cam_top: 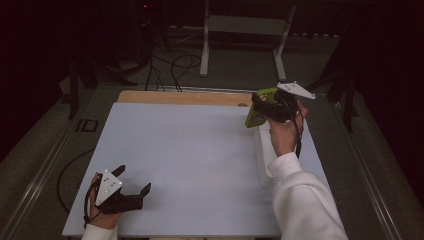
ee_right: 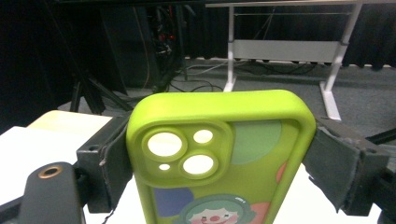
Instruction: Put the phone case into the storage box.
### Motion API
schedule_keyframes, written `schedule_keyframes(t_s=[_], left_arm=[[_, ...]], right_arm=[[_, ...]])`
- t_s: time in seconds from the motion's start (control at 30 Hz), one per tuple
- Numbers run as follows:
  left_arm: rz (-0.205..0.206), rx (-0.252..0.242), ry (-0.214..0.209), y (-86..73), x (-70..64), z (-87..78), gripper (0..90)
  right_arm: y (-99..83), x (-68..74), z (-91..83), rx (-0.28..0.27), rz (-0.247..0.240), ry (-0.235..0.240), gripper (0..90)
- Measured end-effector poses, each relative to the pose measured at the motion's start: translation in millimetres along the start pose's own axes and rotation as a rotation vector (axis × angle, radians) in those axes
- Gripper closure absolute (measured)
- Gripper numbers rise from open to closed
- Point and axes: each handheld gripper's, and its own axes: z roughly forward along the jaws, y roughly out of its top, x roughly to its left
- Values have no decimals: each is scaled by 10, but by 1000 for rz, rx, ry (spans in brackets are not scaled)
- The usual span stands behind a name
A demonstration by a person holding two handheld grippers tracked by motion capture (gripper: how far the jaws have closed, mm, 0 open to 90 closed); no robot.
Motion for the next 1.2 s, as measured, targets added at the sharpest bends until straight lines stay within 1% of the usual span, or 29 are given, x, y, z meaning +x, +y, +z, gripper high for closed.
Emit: schedule_keyframes(t_s=[0.1,0.37,0.73,1.1,1.2], left_arm=[[0,0,0,0,0,1,1],[2,1,0,0,3,-4,1],[2,0,-1,-1,2,-3,0],[-2,-2,-1,-3,1,-5,0],[-2,-2,1,-4,5,-7,0]], right_arm=[[-5,-13,23,6,-11,-14,162],[-20,-75,79,16,4,-52,162],[13,-220,103,11,22,-112,162],[14,-370,162,23,42,-183,162],[14,-405,189,26,51,-196,162]])
